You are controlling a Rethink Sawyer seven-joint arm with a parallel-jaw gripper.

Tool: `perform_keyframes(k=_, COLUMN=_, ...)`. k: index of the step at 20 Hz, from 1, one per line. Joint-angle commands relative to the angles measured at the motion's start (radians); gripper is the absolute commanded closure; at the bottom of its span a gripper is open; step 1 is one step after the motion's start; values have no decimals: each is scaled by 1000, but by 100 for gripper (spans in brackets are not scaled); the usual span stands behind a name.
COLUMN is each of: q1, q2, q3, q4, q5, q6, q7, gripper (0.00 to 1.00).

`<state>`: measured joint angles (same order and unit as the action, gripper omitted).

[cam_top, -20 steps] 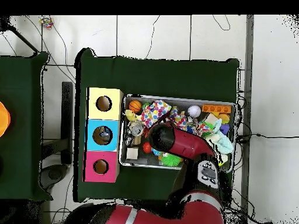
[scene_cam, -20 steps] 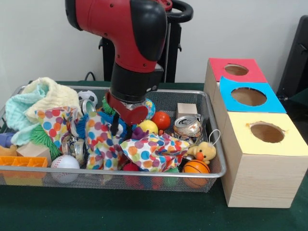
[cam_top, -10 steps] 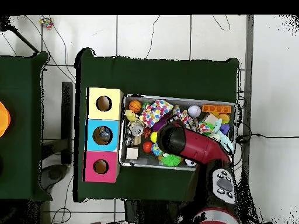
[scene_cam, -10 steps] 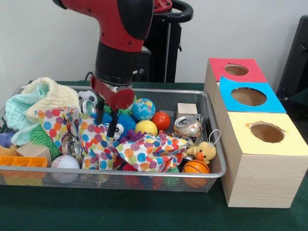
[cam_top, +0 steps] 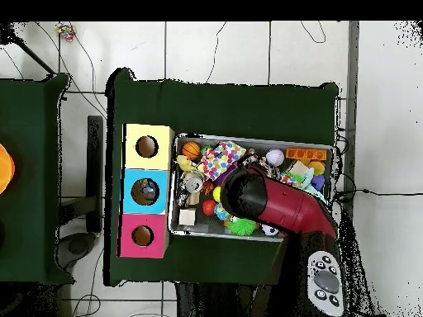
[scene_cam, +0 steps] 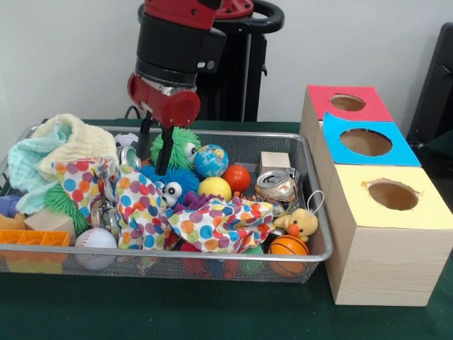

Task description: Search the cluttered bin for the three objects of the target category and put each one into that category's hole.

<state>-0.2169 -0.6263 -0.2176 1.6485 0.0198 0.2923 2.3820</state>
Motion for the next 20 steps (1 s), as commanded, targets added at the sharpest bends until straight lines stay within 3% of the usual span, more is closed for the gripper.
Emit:
perform_keyframes(k=1, q1=20, q2=-17, q3=83, q4=48, q5=-26, q6=135, q7=4, gripper=0)
perform_keyframes(k=4, q1=26, q2=-12, q3=108, q4=53, q5=-7, q6=123, q7=24, gripper=0)
perform_keyframes(k=10, q1=61, q2=34, q3=106, q4=-11, q5=9, q6=156, q7=44, gripper=0)
perform_keyframes(k=20, q1=104, q2=123, q3=91, q4=-79, q5=30, q6=100, q7=86, gripper=0)
